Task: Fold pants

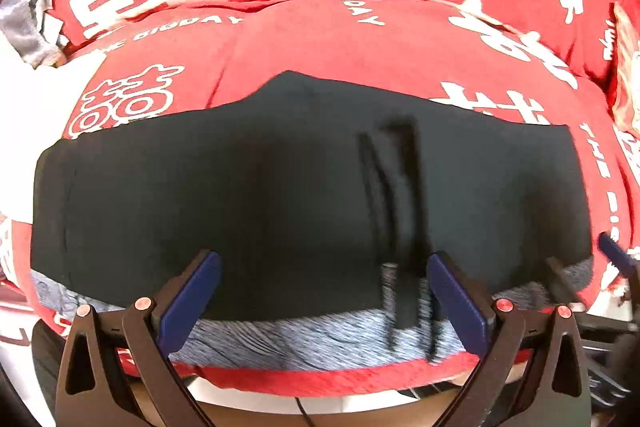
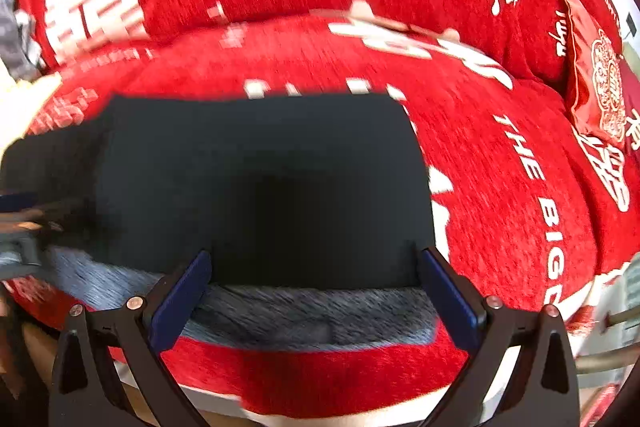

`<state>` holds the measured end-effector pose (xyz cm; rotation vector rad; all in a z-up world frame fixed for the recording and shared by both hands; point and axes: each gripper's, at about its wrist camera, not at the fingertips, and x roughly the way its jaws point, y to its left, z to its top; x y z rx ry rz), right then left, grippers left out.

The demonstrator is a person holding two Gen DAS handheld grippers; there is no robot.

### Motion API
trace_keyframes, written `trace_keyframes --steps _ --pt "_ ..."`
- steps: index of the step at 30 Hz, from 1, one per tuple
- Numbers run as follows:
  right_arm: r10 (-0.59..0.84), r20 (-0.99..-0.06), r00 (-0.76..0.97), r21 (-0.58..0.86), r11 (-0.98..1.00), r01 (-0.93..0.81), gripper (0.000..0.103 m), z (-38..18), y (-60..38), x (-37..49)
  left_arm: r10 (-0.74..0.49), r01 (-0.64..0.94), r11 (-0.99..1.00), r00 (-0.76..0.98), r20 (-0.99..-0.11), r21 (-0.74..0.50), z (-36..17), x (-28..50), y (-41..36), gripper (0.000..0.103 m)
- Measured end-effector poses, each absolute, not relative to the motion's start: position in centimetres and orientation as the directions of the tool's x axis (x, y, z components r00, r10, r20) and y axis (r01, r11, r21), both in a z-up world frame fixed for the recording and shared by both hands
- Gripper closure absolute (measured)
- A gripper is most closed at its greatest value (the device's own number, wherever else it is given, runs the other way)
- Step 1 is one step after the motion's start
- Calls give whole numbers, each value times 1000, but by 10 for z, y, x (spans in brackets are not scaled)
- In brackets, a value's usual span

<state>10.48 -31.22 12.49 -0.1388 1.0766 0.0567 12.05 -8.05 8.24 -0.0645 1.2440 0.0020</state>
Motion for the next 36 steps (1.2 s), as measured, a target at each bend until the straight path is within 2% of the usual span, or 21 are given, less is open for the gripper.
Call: trace_keyframes --steps 3,6,11,15,19,23,26,31,34,36 --pt "-16 -880 474 -88 988 -130 0 125 -295 117 5 -76 997 265 -964 -15 64 126 -72 0" --pt "-2 -925 380 -74 982 -175 0 102 -272 134 37 -96 995 222 -974 16 52 124 -60 0" --pt "1 -888 460 -117 967 -228 0 109 -236 152 35 -142 990 251 -967 -1 57 121 -34 0" --pt "-16 -909 417 -88 984 -155 0 96 -231 176 -31 -173 983 205 -978 -67 39 124 -16 0" --pt "-16 -903 428 -71 991 -113 0 103 -227 154 -5 -172 984 226 -974 -45 50 115 -12 0" --pt "34 -915 401 -40 984 -175 1 94 -214 126 22 -184 982 272 -962 -29 61 109 1 0" --pt "-12 -907 421 -113 970 -215 0 91 -200 104 42 -225 974 255 -966 -17 59 108 22 0" --pt "38 -882 469 -129 939 -319 0 103 -163 93 70 -292 956 238 -969 -3 44 105 66 0" --pt "64 -897 437 -121 916 -383 0 90 -137 104 12 -282 958 241 -970 -58 40 103 79 0" --pt "34 -906 421 -146 910 -388 0 76 -128 115 -13 -279 956 255 -967 -87 46 100 82 0"
